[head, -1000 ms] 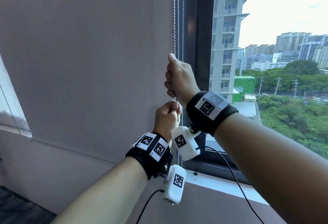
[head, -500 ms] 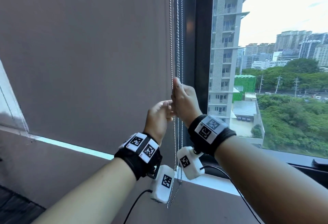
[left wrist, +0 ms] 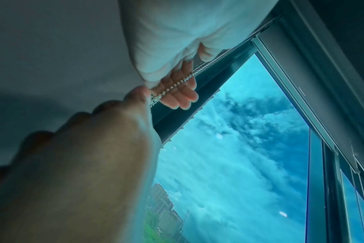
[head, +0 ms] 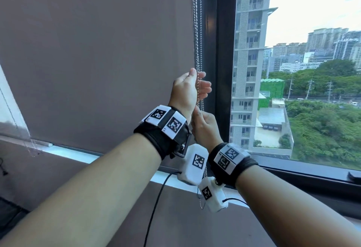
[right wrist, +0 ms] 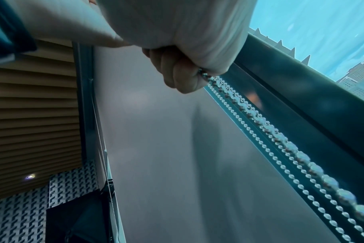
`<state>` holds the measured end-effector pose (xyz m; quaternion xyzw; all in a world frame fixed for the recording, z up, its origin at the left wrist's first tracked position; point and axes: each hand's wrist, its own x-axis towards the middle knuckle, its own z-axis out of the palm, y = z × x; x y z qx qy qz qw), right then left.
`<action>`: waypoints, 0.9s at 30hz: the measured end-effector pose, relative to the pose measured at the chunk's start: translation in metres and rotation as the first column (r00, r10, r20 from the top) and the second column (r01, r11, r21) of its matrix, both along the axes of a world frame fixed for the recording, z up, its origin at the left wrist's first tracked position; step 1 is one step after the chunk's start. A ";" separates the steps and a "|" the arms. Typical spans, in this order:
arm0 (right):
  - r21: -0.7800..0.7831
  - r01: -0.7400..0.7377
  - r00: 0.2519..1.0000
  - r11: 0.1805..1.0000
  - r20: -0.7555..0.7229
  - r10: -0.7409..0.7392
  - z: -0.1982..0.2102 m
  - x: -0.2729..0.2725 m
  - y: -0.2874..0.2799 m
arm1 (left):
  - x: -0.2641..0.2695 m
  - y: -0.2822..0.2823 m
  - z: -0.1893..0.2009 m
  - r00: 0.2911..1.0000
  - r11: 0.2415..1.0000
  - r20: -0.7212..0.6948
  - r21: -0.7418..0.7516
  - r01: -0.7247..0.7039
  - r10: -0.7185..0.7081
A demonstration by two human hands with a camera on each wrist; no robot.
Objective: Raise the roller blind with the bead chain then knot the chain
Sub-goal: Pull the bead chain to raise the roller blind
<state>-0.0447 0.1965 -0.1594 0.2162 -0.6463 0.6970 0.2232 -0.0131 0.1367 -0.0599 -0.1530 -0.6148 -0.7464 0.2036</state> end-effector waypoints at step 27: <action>0.058 -0.082 0.994 0.995 -0.066 0.086 0.093 0.010 0.017 | -0.003 -0.010 -0.068 0.994 0.990 0.039 -0.094 -0.100 0.104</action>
